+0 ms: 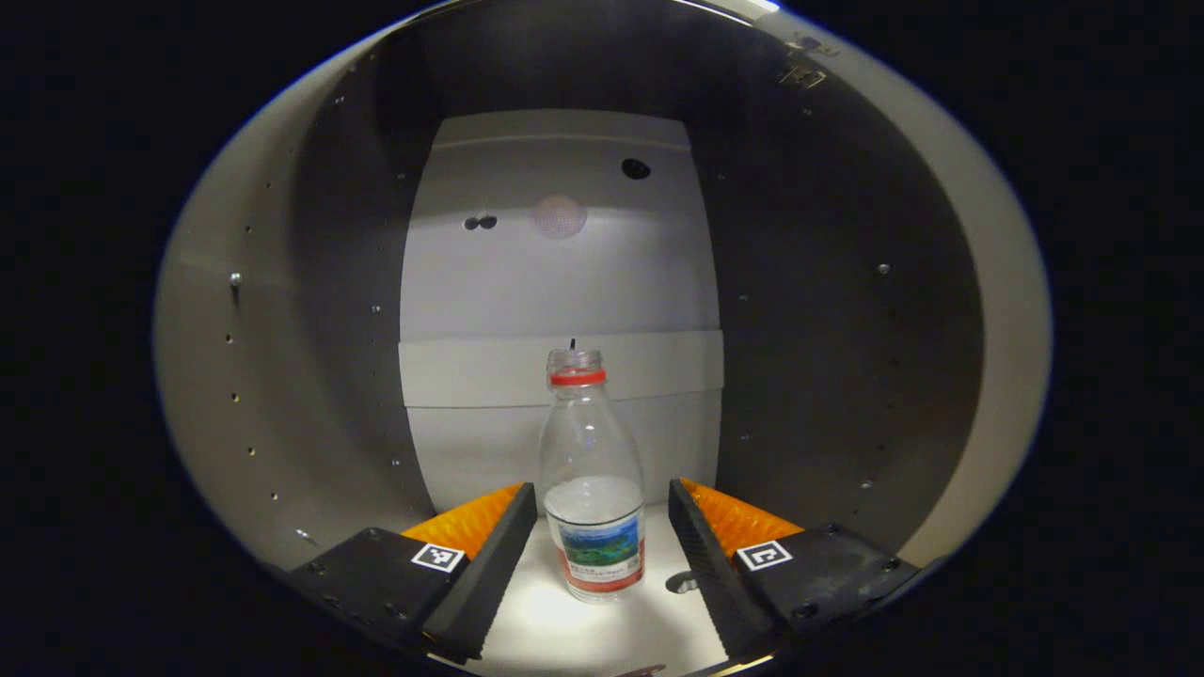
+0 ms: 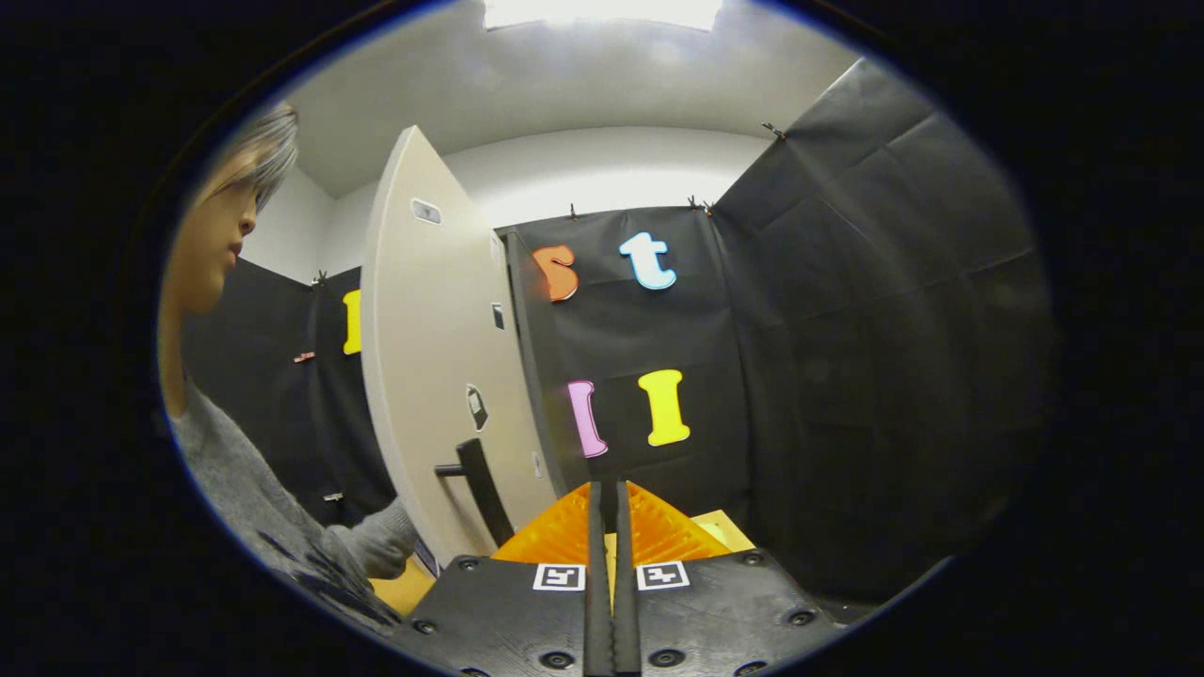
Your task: Open the cabinet door with the right hand, grasp the bottle in the cabinet with the left hand and place it on the coaster, then close the cabinet door with the right hand.
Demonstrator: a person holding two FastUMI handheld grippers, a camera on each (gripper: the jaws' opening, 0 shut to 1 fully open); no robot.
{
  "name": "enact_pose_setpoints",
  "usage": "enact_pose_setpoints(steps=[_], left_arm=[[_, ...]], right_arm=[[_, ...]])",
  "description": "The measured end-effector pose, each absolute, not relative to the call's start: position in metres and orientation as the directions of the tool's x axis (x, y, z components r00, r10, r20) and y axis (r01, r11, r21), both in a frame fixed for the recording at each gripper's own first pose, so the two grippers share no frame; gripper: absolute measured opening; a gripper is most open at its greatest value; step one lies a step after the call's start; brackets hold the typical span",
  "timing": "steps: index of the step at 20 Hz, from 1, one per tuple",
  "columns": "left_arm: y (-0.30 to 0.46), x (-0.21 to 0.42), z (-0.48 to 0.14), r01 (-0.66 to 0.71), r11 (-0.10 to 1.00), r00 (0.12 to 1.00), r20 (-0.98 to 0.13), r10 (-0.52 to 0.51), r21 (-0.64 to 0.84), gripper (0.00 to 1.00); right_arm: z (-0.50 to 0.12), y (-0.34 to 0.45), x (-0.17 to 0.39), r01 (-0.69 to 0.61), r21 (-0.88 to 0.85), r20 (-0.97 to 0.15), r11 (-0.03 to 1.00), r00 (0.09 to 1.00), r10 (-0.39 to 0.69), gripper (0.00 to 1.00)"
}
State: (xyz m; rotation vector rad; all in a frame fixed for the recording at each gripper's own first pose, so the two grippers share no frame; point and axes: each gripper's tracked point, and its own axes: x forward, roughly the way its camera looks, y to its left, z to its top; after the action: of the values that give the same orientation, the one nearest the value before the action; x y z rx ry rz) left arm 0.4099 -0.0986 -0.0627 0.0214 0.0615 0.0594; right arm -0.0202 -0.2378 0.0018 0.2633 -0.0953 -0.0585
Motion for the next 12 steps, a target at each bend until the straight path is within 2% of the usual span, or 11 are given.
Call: enact_pose_setpoints(steps=[9,10,11,12], left_arm=[[-0.09,0.464,-0.088,-0.058,0.998,0.992,-0.111,0.061,0.035,0.9],[-0.09,0.468,-0.089,-0.061,0.998,0.992,-0.109,0.063,0.025,0.89],[-0.094,0.464,-0.086,-0.049,0.999,0.993,-0.11,0.05,0.007,0.82],[-0.094,0.459,-0.086,-0.037,0.999,0.993,-0.109,0.036,-0.012,0.79]], right_arm=[[-0.003,-0.265,0.008,0.129,0.295,0.046,0.947,0.988,-0.149,0.05],[-0.004,-0.265,0.007,0.136,0.295,0.04,0.946,0.987,-0.155,0.05],[-0.004,-0.266,0.006,0.145,0.29,0.037,0.946,0.986,-0.162,0.05],[-0.004,-0.264,0.003,0.152,0.281,0.037,0.948,0.985,-0.168,0.05]])
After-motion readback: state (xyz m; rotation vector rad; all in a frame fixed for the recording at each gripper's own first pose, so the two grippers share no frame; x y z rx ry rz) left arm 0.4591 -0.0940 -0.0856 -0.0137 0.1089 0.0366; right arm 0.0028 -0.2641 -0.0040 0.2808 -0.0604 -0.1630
